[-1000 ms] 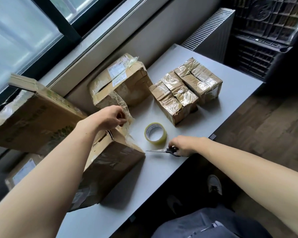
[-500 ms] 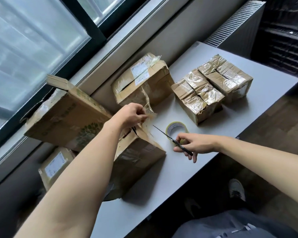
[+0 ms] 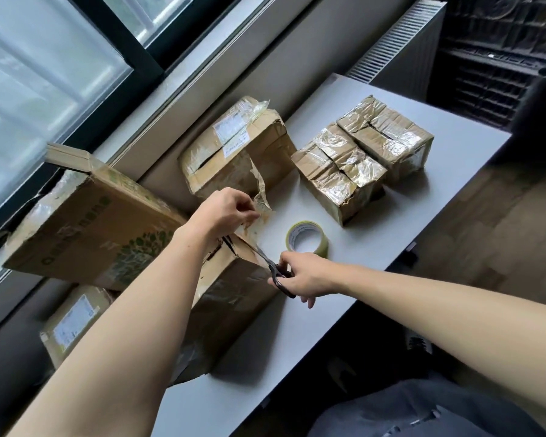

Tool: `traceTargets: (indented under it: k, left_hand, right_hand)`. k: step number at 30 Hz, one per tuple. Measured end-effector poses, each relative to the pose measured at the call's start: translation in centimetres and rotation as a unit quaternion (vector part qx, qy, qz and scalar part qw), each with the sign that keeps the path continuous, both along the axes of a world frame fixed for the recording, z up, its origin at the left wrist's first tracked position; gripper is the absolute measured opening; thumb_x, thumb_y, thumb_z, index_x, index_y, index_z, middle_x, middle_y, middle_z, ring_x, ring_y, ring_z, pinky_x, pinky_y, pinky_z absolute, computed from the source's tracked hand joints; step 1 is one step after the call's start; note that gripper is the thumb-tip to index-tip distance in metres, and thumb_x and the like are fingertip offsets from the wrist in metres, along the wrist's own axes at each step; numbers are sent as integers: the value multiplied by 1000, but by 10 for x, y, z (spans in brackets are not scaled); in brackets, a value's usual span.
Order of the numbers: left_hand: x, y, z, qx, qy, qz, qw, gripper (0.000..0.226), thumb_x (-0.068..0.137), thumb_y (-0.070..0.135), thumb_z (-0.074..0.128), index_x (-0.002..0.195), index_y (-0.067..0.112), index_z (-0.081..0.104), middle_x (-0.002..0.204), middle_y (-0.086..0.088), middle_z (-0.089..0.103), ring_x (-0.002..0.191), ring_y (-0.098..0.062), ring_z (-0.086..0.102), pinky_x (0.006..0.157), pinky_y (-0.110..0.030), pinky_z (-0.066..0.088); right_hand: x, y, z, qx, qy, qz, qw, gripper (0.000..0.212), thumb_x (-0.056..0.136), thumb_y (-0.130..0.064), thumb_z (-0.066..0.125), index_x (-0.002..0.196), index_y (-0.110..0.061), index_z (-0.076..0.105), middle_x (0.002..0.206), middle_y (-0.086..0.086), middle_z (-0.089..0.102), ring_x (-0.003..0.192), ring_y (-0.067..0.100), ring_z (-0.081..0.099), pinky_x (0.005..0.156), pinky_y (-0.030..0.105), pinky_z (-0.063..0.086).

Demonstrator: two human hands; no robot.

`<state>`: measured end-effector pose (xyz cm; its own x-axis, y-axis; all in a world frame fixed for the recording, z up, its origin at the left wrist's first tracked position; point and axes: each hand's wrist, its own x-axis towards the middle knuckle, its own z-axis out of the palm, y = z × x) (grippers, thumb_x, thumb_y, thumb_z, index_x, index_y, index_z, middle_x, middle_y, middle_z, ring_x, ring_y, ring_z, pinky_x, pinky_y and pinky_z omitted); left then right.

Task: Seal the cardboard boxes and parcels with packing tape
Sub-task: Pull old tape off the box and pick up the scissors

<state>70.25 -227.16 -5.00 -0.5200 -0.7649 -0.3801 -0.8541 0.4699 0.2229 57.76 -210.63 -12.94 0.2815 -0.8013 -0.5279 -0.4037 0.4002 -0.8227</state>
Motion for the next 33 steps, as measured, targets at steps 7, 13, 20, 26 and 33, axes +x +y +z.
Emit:
traceTargets:
  k: [7, 13, 20, 26, 33]
  left_hand:
    - [0, 1, -8, -4, 30, -2, 1000, 14, 86, 32, 75, 74, 25, 72, 69, 13, 70, 71, -7, 66, 80, -37, 55]
    - [-2, 4, -8, -20, 30, -8, 999, 16, 86, 33, 74, 72, 27, 70, 66, 16, 69, 66, 0, 63, 77, -32, 54]
    - [-3, 5, -5, -35, 45, 8, 998, 15, 88, 31, 72, 75, 23, 73, 70, 11, 72, 71, -6, 67, 77, -33, 55]
    - [1, 2, -7, -54, 70, 39, 995, 25, 90, 31, 67, 67, 21, 67, 70, 7, 71, 70, -14, 68, 75, -38, 57]
    - [-4, 5, -11, -64, 179, 144, 971, 20, 96, 22, 61, 76, 20, 64, 69, 2, 71, 64, -21, 69, 71, -41, 59]
  right_hand:
    - [14, -7, 1, -1, 13, -27, 1000, 29, 94, -34, 55, 104, -7, 49, 83, 13, 60, 56, 30, 67, 49, 41, 60]
    - [24, -6, -1, -25, 41, -46, 998, 21, 90, -28, 55, 96, -8, 52, 77, 14, 64, 56, 30, 69, 41, 35, 55]
    - [22, -7, -1, -52, 63, -65, 995, 16, 91, -21, 56, 94, -5, 55, 67, 11, 59, 52, 29, 69, 34, 28, 48]
    - [18, -12, -4, -58, 80, -67, 993, 11, 90, -14, 57, 91, -3, 58, 75, 17, 65, 57, 32, 71, 34, 27, 45]
    - [8, -10, -19, -44, 50, -105, 992, 28, 89, -25, 74, 93, -5, 56, 63, 13, 61, 50, 32, 68, 39, 39, 54]
